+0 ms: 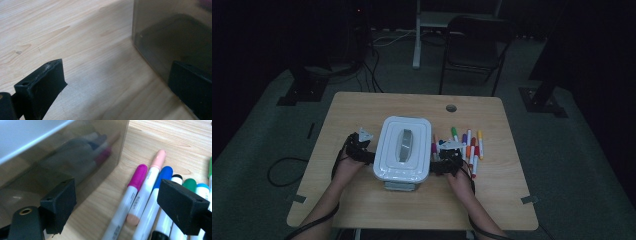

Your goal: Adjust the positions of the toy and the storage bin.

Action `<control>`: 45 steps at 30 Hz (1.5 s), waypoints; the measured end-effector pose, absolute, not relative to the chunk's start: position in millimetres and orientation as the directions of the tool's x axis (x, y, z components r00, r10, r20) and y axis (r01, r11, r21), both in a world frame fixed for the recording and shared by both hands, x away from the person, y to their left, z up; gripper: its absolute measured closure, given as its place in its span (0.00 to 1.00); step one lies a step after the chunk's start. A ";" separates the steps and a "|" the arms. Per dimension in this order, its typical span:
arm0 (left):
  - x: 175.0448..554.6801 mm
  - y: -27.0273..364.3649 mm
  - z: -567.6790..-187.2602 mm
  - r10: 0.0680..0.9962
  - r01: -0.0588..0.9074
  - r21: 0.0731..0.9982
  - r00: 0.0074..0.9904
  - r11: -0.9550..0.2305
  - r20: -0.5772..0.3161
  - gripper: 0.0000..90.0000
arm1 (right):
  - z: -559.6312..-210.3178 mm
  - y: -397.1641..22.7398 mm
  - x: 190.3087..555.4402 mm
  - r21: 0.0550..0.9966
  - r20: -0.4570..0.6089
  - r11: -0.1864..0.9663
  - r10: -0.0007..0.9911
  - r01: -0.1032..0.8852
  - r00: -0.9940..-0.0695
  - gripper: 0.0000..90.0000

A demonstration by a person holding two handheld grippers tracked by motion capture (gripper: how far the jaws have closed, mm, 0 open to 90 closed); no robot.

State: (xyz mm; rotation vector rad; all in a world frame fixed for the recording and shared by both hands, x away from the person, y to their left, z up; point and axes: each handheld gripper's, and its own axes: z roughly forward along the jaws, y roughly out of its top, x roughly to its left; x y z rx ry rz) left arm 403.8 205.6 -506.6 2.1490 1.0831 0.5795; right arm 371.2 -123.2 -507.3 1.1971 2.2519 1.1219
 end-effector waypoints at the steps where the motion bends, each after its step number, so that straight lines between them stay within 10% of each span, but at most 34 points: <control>1: 401.8 205.5 -506.7 0.820 0.530 0.720 0.564 -0.448 0.096 0.02 | -507.3 -123.8 368.5 0.780 0.057 0.325 0.814 0.535 -0.578 0.17; 33: 391.2 257.2 -513.9 0.836 0.543 0.755 0.549 -0.367 0.012 0.02 | -515.4 -94.2 328.5 0.806 0.106 0.353 0.703 0.474 -0.703 0.13; 45: 378.4 272.3 -524.8 0.843 0.571 0.743 0.538 -0.348 -0.019 0.02 | -504.0 -157.4 333.7 0.828 0.064 0.324 0.757 0.458 -0.651 0.13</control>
